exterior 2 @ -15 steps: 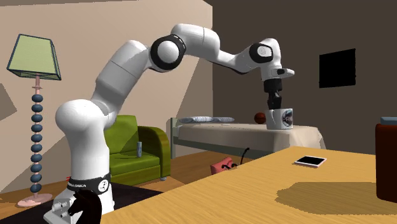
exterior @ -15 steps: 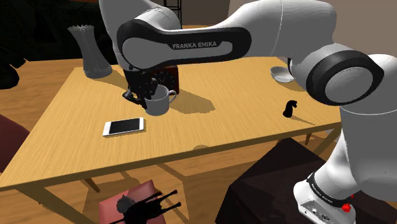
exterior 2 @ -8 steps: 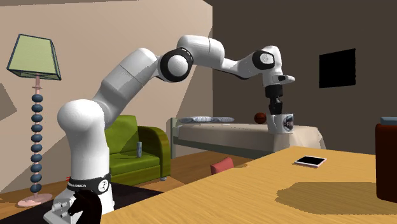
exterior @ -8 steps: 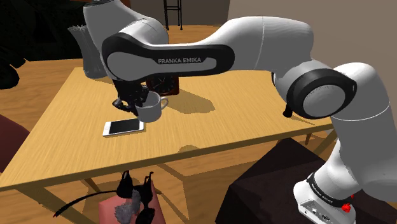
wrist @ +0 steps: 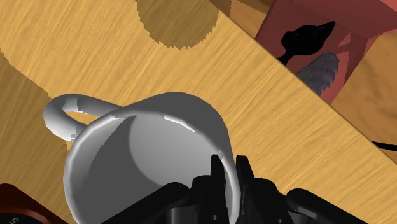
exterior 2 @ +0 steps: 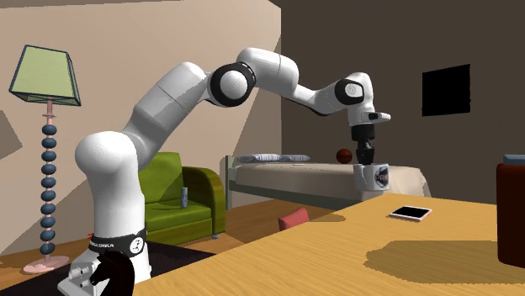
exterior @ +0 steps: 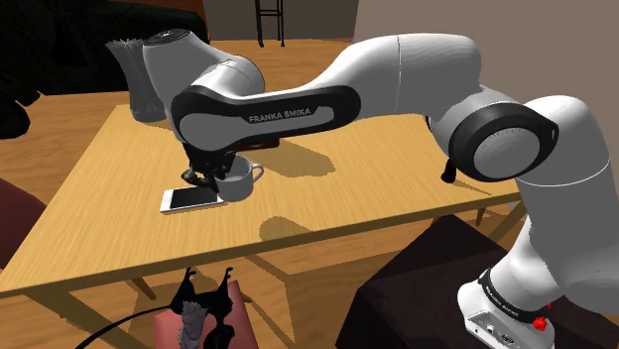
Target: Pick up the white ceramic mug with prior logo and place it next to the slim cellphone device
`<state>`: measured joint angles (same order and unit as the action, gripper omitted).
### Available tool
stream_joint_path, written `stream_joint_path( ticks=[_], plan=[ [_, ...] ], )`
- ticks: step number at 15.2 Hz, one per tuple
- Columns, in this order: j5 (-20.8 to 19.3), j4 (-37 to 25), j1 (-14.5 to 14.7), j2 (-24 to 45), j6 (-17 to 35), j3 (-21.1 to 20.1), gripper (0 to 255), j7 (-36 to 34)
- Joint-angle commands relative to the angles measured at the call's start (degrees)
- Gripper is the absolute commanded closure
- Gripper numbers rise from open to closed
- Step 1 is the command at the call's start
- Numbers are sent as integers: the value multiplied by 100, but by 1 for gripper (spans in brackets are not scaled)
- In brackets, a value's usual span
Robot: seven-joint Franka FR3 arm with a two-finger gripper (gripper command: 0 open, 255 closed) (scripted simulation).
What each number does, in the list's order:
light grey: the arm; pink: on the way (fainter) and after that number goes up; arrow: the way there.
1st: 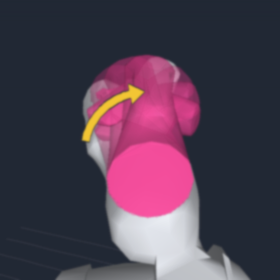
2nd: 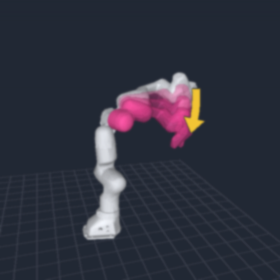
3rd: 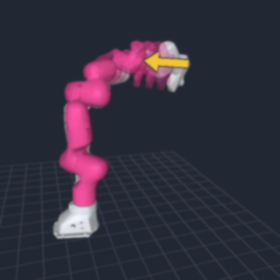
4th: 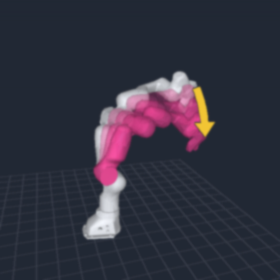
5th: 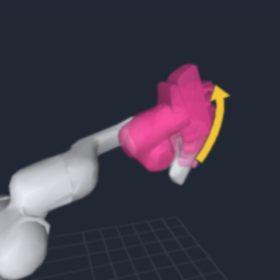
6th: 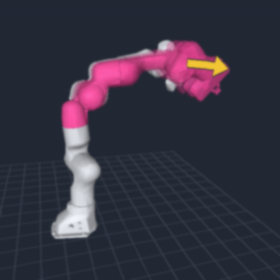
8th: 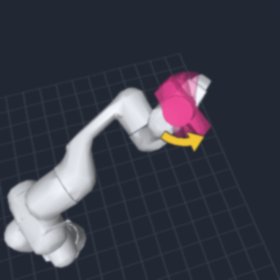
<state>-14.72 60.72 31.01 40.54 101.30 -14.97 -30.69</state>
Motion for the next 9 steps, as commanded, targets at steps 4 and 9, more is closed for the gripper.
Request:
stream_joint_path(
  ticks=[4, 9],
  plan=[
    [-20, 382, -38, 7, 385, 7, 255, -57],
    [-49, 677, -63, 62, 728, 21, 255, -108]
  ],
)
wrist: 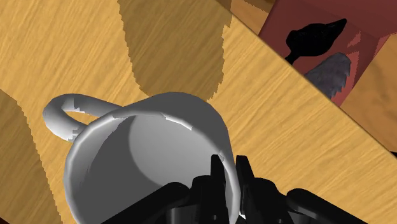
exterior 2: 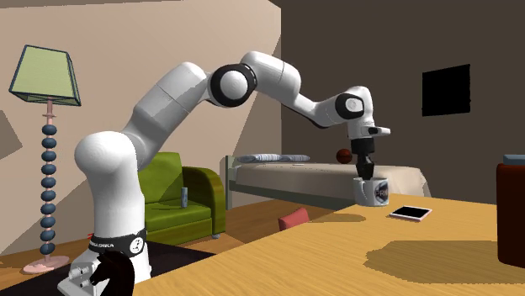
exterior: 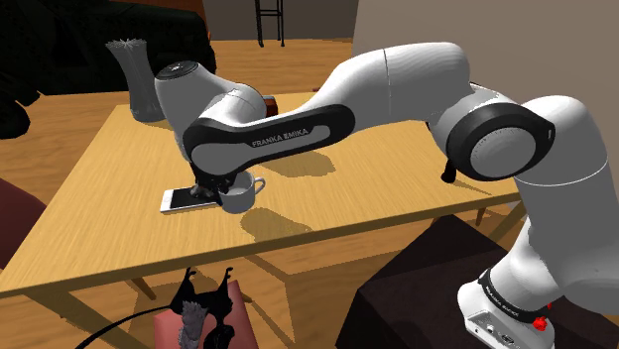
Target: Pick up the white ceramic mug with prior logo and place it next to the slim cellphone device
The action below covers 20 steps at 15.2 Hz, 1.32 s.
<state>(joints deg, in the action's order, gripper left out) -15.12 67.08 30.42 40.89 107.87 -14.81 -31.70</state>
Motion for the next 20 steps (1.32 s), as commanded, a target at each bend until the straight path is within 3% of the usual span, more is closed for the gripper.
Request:
stream_joint_path(
  ticks=[1, 4, 12, 13, 18, 20],
  plan=[
    [-15, 92, -7, 42, 136, 9, 255, -17],
    [-41, 261, -17, 112, 370, 24, 255, -53],
    [-41, 261, -17, 112, 370, 24, 255, -53],
    [-41, 262, -17, 112, 371, 24, 0, -53],
    [-41, 262, -17, 112, 371, 24, 0, -53],
    [-6, 58, 7, 3, 62, 0, 0, -24]
  ],
)
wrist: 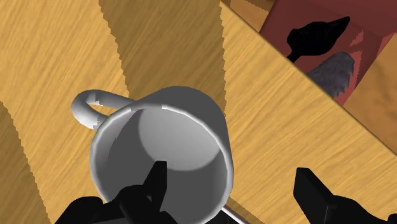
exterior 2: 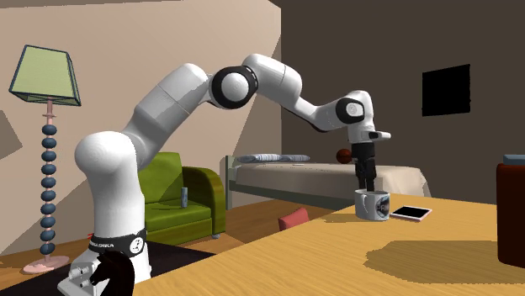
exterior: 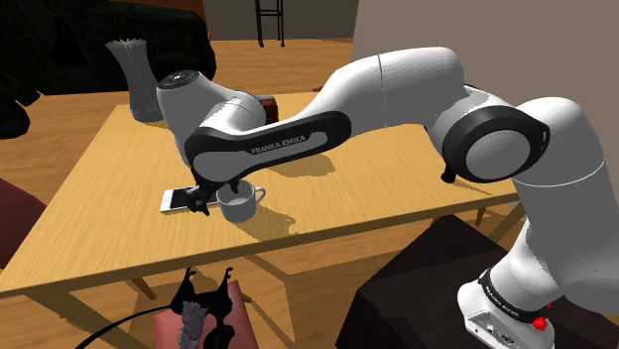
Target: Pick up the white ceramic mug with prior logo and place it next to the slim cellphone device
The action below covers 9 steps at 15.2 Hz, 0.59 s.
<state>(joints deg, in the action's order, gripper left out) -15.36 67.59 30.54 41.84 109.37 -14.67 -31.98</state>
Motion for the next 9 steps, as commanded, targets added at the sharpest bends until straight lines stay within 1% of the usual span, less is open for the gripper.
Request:
stream_joint_path(
  ticks=[1, 2, 9],
  plan=[
    [32, -117, 12, -133, -251, -23, 0, 20],
    [43, -225, 26, -159, -383, -30, 0, 32],
    [43, -225, 27, -159, -383, -30, 0, 32]
  ],
)
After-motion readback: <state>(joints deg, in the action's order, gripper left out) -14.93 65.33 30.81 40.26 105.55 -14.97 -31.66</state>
